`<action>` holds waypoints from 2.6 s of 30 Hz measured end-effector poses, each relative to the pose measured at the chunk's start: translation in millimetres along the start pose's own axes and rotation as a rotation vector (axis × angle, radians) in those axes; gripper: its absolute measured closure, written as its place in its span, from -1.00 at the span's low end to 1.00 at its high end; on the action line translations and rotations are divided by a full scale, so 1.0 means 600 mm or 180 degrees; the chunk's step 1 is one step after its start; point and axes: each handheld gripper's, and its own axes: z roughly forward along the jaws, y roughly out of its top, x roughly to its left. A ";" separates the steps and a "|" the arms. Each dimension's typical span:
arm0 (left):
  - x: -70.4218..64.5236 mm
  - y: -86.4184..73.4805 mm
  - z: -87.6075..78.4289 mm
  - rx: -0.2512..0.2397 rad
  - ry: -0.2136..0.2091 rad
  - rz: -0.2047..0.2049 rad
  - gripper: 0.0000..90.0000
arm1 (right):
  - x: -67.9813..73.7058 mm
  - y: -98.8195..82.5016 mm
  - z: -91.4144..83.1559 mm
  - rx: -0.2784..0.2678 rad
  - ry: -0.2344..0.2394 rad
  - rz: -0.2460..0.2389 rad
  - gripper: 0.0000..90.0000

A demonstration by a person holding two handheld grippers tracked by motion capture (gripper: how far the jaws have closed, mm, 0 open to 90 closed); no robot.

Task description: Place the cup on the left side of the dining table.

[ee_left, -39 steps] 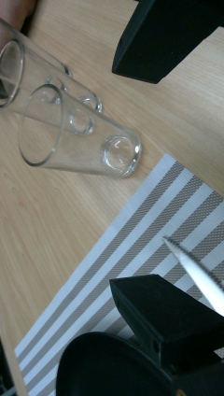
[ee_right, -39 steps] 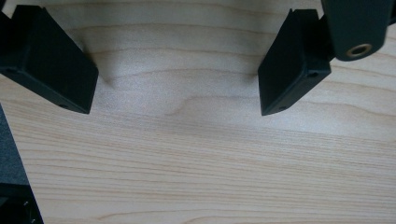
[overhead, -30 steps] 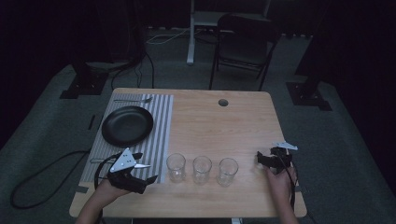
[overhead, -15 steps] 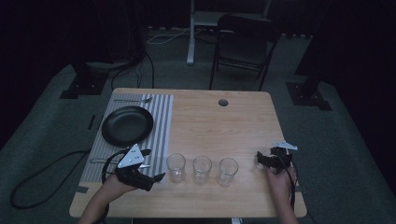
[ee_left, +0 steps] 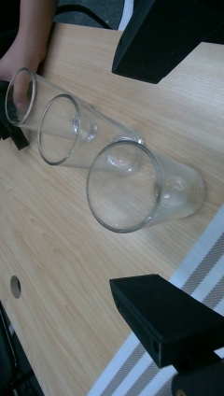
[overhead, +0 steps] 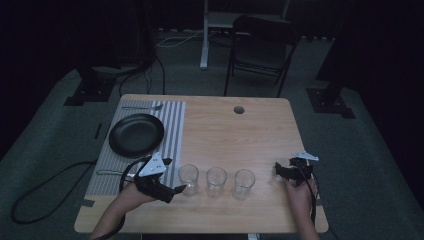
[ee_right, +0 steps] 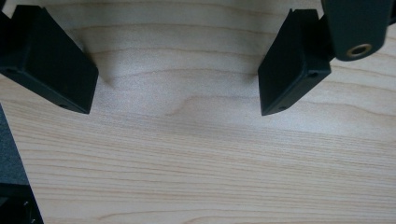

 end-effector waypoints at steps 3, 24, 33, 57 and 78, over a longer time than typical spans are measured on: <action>-0.002 0.004 0.008 0.0002 -0.0032 0.0006 -0.96 | 0.000 0.000 0.000 0.0001 0.0000 0.0000 -0.74; -0.016 0.036 0.056 0.0089 -0.0196 0.0123 -0.96 | 0.000 0.000 0.000 0.0001 0.0000 0.0000 -0.74; -0.024 0.050 0.073 0.0084 -0.0251 0.0172 -0.96 | 0.000 0.000 0.000 0.0001 0.0000 0.0000 -0.74; -0.051 0.101 0.123 0.0237 -0.0390 0.0298 -0.96 | 0.000 0.000 0.000 0.0001 0.0000 0.0002 -0.74; -0.080 0.139 0.177 0.0463 -0.0534 0.0483 -0.96 | 0.000 0.000 0.000 0.0001 0.0001 -0.0002 -0.74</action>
